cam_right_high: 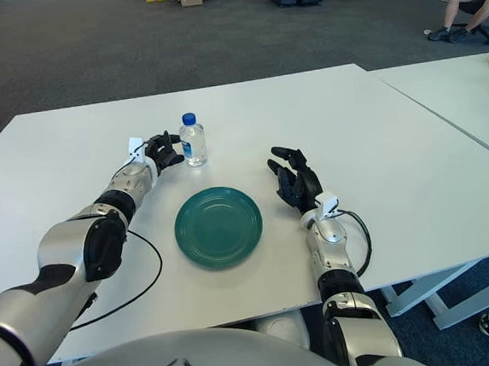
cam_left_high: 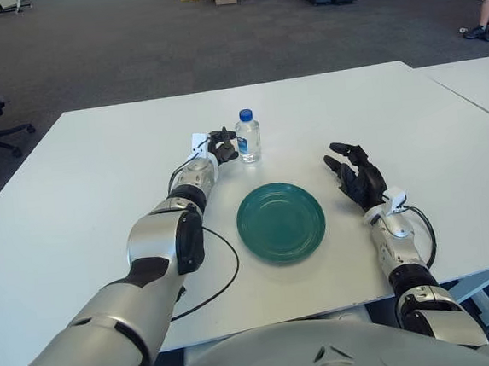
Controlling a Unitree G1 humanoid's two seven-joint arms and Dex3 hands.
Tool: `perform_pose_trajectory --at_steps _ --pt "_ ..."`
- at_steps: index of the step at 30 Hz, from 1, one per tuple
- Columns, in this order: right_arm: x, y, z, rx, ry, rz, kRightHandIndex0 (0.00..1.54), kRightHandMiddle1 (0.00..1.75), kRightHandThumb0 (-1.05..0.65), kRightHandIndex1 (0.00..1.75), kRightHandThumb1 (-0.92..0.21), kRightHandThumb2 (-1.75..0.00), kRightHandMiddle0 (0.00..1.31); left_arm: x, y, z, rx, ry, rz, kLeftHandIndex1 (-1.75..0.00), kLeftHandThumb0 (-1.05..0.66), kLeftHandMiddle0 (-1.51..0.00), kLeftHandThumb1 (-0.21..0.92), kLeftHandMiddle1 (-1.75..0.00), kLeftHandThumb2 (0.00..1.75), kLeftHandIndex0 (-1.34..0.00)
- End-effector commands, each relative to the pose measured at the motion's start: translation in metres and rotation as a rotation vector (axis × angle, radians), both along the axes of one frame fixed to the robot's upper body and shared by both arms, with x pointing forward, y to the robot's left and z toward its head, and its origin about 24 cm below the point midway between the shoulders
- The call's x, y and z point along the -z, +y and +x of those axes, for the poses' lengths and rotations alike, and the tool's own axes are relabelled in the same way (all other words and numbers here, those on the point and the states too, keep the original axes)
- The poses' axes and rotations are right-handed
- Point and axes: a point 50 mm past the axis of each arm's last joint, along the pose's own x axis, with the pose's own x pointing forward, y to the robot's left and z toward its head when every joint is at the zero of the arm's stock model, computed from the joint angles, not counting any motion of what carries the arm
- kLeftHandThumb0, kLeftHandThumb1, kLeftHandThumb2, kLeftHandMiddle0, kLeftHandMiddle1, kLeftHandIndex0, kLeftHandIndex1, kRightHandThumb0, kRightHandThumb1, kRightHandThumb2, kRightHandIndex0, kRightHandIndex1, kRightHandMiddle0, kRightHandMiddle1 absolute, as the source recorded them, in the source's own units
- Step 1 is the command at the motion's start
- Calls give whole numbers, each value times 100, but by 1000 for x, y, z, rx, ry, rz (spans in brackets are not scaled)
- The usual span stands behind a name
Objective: Put the bottle into the plate.
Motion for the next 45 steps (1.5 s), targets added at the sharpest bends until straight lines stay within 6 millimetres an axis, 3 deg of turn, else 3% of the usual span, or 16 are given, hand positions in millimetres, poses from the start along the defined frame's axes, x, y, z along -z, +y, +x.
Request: perform_pose_trajectory --at_steps 1,19,29,36,39,41,43,45 --pt "26 4 -22 13 128 34 38 88 -53 0 -92 -71 0 -13 -9 7 44 -35 16 -127 -88 -49 92 -103 85 -50" --pt "28 5 -24 43 121 55 41 90 -51 1 -92 -70 1 -11 -29 3 121 -38 -37 -128 -87 -52 92 -102 87 -48" --pt "29 7 -23 45 131 61 42 91 -51 1 -92 -67 2 -12 -26 3 136 -52 -9 -128 -85 -52 92 -103 84 -49" --pt "29 8 -23 49 132 67 41 91 -50 1 -92 -69 1 -12 -21 5 139 -64 39 -127 -86 -46 92 -102 82 -41" --pt "29 9 -24 50 135 59 41 91 -50 1 -92 -69 0 -12 -20 5 137 -73 73 -120 -88 -40 92 -96 81 -26" --pt "29 9 -24 49 138 53 41 91 -50 0 -92 -70 0 -12 -19 5 137 -80 107 -111 -90 -34 92 -82 78 -12" --pt "30 9 -24 47 141 53 40 90 -50 0 -92 -71 0 -12 -18 5 139 -83 142 -83 -93 -19 92 -62 71 -6" --pt "30 10 -24 46 144 54 39 89 -50 0 -92 -71 0 -11 -16 5 142 -84 178 -54 -97 -8 92 -30 62 -2"
